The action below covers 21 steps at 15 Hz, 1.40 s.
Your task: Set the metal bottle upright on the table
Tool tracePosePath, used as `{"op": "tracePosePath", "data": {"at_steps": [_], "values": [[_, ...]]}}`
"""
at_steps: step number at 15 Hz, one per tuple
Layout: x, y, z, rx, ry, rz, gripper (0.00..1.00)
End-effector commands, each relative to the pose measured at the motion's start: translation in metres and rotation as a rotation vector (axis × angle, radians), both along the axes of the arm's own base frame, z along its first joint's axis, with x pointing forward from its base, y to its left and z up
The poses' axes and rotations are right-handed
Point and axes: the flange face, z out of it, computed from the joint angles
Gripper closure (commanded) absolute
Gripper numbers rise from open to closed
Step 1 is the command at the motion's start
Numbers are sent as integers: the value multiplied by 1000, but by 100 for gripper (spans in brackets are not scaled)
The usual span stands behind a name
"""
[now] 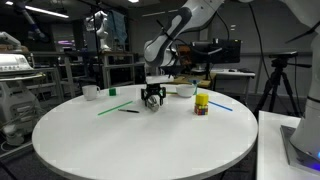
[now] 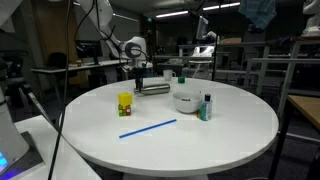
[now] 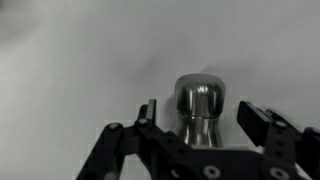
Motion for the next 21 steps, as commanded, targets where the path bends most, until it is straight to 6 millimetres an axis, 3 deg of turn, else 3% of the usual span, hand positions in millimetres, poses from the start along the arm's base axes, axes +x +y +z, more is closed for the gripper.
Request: {"op": "tracePosePath", "data": {"at_steps": [1,7,21], "values": [[7,-3,1,-2,-3,-5,38],[6,-6,1,-10,8,-4,79],[5,-10,41,-46,3,33,79]]}}
